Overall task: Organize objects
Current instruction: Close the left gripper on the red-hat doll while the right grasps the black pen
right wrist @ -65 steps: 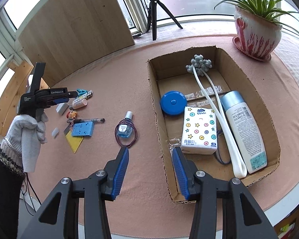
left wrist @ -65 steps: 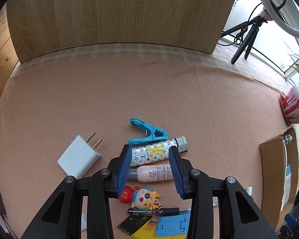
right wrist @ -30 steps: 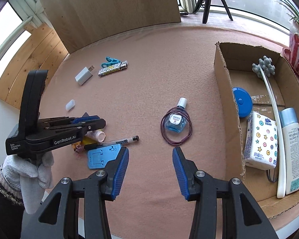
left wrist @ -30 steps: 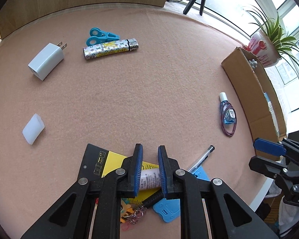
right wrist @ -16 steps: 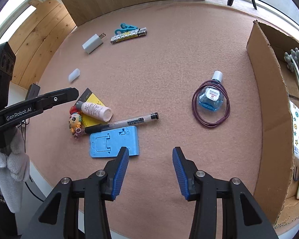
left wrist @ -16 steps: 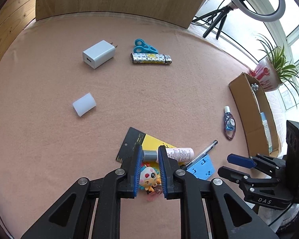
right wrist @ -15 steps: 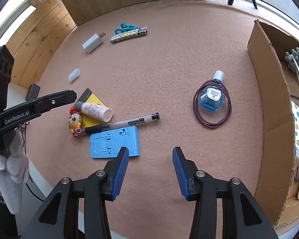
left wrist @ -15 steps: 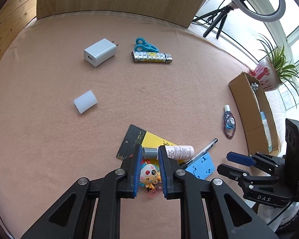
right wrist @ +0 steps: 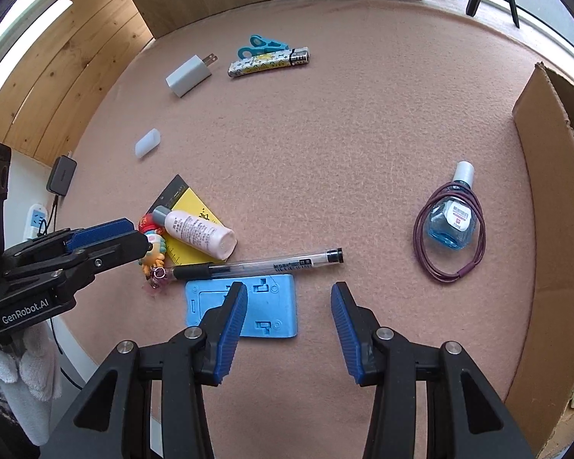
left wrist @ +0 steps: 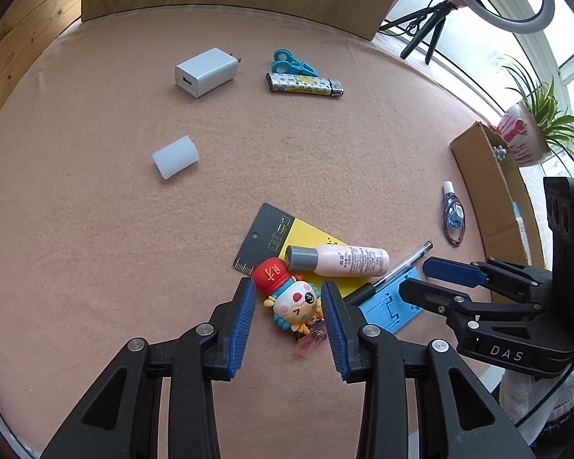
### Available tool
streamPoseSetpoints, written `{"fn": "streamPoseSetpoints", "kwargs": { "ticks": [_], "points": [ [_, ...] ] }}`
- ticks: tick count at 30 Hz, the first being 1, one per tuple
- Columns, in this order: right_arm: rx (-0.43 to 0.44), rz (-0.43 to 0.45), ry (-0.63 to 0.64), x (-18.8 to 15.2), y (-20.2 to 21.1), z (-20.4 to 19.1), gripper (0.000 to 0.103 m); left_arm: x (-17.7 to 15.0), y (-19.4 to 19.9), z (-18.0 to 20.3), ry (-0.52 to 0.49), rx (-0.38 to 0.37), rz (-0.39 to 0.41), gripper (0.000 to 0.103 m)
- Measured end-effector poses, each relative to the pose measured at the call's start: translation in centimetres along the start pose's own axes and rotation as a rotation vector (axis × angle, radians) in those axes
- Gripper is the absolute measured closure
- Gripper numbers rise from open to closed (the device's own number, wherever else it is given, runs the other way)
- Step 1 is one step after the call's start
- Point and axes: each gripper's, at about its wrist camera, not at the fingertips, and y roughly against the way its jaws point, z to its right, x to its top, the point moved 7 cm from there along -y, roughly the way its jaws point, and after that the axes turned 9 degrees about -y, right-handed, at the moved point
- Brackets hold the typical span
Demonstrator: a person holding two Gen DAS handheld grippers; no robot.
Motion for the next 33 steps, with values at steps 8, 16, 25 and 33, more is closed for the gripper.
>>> {"fn": "streamPoseSetpoints", "kwargs": {
  "ticks": [8, 16, 25, 33],
  "points": [
    [0.019, -0.015, -0.003, 1.5, -1.2, -1.8, 0.061, -0.5, -0.1, -0.4, 0.003, 0.010, 0.004, 0.065],
    [-0.027, 0.009, 0.031, 3.3, -2.1, -3.3, 0.061, -0.6, -0.4, -0.1, 0.016, 0.014, 0.005, 0.063],
    [-0.142, 0.030, 0.150, 4.0, -2.6, -3.6, 0.079, -1.3, -0.6, -0.5, 0.016, 0.029, 0.021, 0.064],
    [-0.172, 0.054, 0.188, 3.7, -2.0, -2.4, 0.082, -1.8, -0.5, -0.7, 0.026, 0.017, 0.040, 0.071]
  ]
}}
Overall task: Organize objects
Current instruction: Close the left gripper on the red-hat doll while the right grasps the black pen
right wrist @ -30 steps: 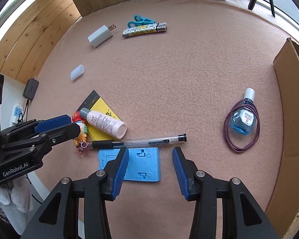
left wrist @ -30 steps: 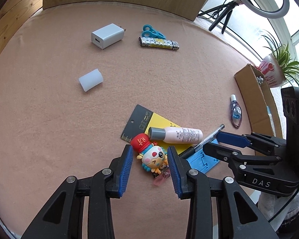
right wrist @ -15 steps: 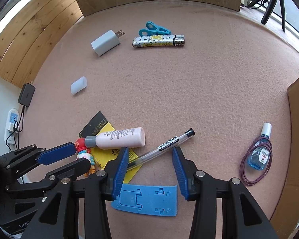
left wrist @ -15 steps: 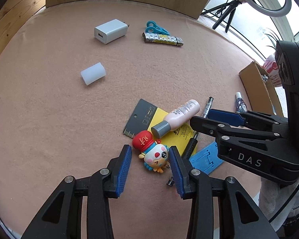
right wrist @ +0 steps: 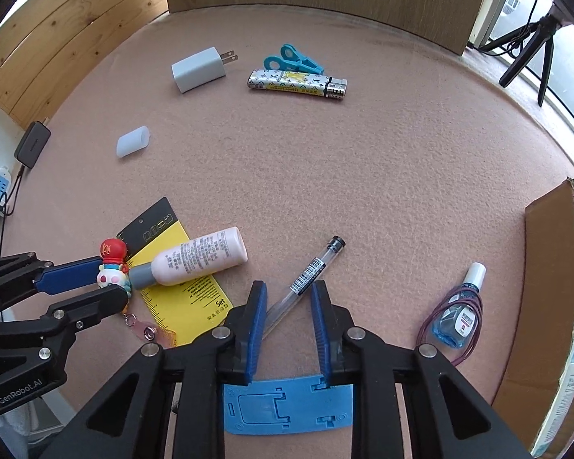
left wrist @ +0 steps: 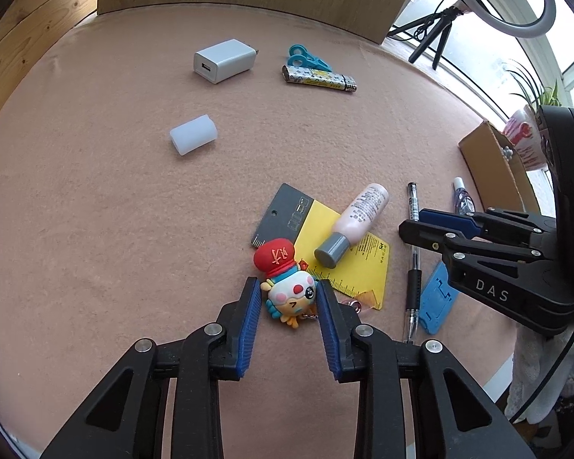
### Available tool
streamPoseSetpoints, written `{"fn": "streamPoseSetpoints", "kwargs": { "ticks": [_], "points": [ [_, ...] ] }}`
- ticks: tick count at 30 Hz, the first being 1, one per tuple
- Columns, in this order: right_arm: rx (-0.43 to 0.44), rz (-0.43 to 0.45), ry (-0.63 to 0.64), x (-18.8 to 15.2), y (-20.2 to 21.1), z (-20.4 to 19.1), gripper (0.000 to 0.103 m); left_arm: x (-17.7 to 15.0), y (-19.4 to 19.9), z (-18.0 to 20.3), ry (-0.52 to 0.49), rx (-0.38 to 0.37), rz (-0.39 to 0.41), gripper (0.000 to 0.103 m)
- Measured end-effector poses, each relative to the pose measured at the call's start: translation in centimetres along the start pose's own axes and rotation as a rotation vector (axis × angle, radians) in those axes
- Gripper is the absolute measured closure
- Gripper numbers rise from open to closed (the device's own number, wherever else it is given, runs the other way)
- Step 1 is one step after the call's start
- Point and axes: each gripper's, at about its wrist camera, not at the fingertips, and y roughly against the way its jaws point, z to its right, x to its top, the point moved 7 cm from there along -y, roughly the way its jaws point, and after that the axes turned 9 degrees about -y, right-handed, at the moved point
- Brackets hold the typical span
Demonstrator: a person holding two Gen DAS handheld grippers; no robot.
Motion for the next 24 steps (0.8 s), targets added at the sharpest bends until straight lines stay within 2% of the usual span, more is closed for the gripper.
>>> {"fn": "streamPoseSetpoints", "kwargs": {
  "ticks": [9, 11, 14, 24],
  "points": [
    [0.014, -0.007, -0.019, -1.4, 0.4, 0.4, 0.082, -0.2, 0.4, -0.6, 0.050, -0.005, 0.015, 0.072],
    [0.023, 0.001, -0.017, -1.5, 0.6, 0.3, 0.087, -0.4, 0.6, -0.8, 0.063, 0.004, 0.020, 0.072],
    [0.077, 0.008, -0.053, -1.6, 1.1, 0.4, 0.094, -0.5, 1.0, -1.1, 0.079, 0.007, 0.030, 0.072],
    [0.185, 0.082, -0.120, -1.5, 5.2, 1.0, 0.095, 0.6, 3.4, -0.1, 0.087, 0.010, 0.086, 0.073]
  ]
}}
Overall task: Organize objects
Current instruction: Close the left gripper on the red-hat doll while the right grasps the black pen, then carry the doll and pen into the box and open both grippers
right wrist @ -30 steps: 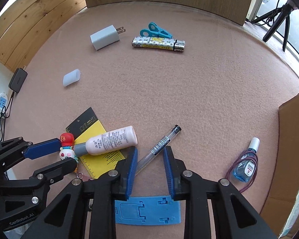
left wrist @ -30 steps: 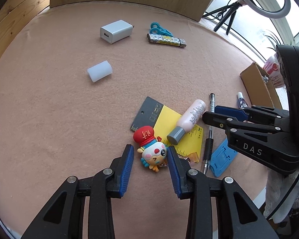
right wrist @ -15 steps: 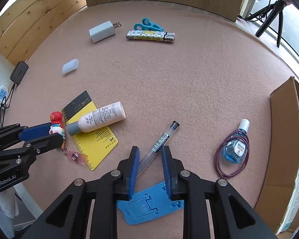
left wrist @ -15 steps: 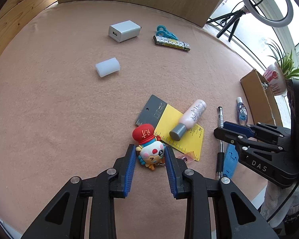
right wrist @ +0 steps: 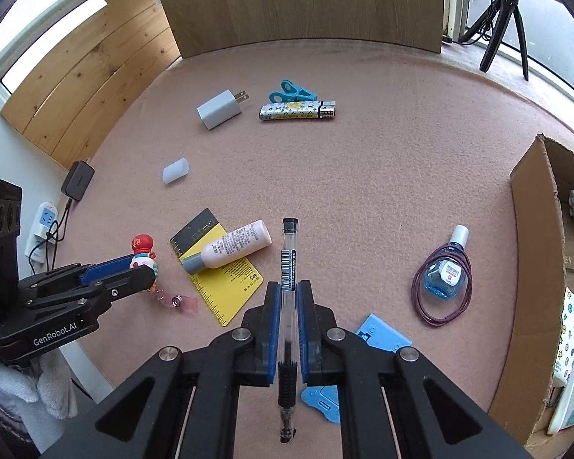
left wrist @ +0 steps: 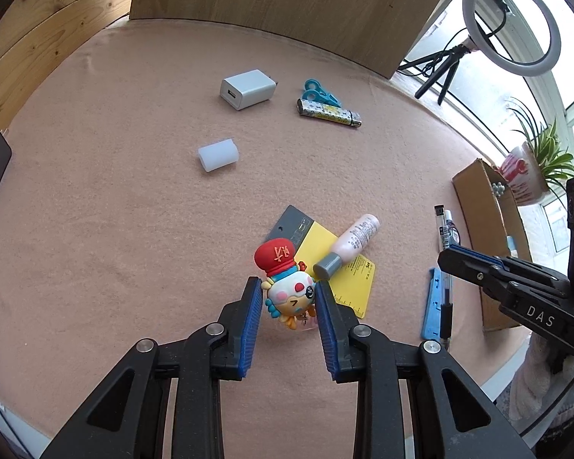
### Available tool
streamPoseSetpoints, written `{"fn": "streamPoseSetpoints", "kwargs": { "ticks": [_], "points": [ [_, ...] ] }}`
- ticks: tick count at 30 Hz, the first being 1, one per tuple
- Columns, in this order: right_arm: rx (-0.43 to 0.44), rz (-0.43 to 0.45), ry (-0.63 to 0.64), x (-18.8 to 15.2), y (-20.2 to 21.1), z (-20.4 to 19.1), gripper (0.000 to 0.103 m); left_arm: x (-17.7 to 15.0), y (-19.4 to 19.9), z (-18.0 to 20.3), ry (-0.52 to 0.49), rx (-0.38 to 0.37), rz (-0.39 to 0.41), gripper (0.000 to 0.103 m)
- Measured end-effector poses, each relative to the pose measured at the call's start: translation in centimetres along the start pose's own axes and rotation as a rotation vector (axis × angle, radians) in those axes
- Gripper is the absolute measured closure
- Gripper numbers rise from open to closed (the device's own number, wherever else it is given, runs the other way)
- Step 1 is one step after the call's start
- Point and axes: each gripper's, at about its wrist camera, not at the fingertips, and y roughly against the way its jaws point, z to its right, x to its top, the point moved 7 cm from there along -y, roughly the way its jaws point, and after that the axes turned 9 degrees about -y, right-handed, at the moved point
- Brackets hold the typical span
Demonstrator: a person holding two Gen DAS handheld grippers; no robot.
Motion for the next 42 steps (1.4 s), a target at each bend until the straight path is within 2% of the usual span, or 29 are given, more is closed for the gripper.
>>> {"fn": "streamPoseSetpoints", "kwargs": {
  "ticks": [6, 12, 26, 35, 42],
  "points": [
    [0.041, 0.052, -0.030, 0.4, 3.1, 0.7, 0.095, 1.5, 1.0, 2.6, -0.035, -0.019, 0.032, 0.073],
    [0.043, 0.109, -0.072, 1.1, 6.1, 3.0, 0.095, 3.5, 1.3, 6.9, -0.105, -0.055, 0.058, 0.073],
    [-0.063, 0.239, -0.239, 0.3, 13.5, 14.6, 0.095, 7.4, -1.5, 21.8, -0.313, -0.200, 0.062, 0.073],
    [-0.114, 0.260, -0.320, -0.9, 15.1, 20.8, 0.095, 8.9, -3.5, 29.7, -0.406, -0.251, 0.054, 0.073],
    [-0.116, 0.263, -0.357, -1.3, 15.2, 23.4, 0.095, 8.9, -5.4, 32.2, -0.431, -0.252, 0.032, 0.073]
  ]
}}
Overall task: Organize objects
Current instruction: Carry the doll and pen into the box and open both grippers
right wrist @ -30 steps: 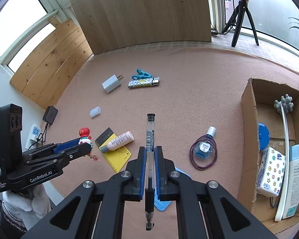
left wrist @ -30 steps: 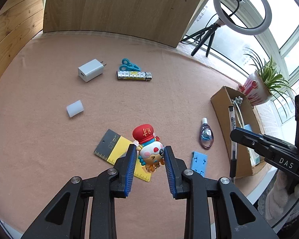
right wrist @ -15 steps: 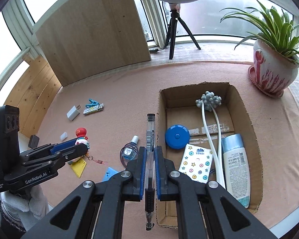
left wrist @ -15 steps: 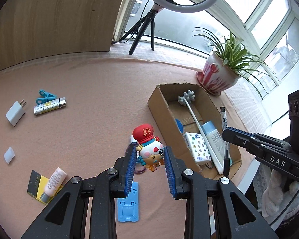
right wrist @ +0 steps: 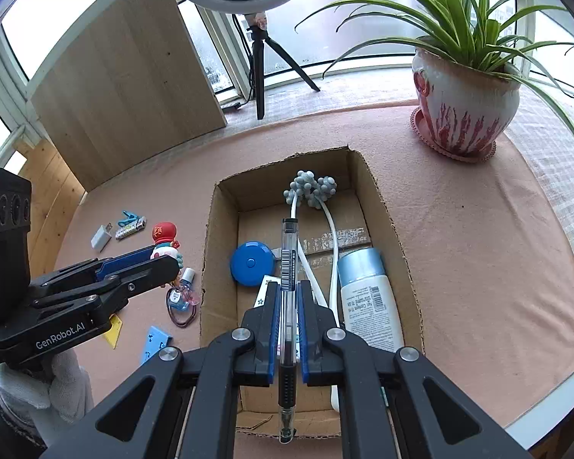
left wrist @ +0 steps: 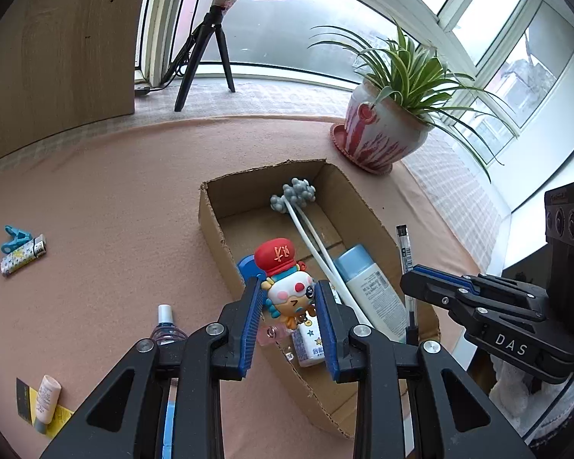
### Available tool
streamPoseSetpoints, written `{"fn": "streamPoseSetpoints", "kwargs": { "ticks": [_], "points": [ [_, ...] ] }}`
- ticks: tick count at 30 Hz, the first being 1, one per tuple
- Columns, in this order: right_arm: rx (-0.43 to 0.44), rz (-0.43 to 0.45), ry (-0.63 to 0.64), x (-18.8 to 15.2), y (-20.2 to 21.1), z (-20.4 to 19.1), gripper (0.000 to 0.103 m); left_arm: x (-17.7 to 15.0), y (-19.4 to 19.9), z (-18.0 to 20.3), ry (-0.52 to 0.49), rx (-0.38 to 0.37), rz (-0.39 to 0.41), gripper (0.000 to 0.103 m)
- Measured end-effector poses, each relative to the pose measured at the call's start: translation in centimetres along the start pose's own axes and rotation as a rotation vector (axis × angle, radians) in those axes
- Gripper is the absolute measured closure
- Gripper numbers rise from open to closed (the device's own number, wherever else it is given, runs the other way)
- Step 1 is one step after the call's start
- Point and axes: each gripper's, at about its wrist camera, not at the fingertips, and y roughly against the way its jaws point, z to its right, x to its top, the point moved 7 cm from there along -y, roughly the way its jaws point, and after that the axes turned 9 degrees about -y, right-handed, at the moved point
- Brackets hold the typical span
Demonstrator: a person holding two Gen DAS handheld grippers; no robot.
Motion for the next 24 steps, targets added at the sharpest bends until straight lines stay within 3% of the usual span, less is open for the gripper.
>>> {"fn": "streamPoseSetpoints", "kwargs": {
  "ticks": [10, 14, 24],
  "points": [
    [-0.004, -0.016, -0.017, 0.0, -0.6, 1.5, 0.094, -0.1, -0.7, -0.1, 0.015, 0.027, -0.025, 0.071],
    [-0.005, -0.017, -0.024, -0.3, -0.6, 1.3, 0.066, -0.3, -0.1, -0.6, 0.022, 0.038, -0.024, 0.071],
    [0.013, -0.011, -0.002, -0.9, -0.4, -1.0, 0.066, -2.2, 2.7, -4.1, 0.074, 0.075, -0.013, 0.071]
  ]
}}
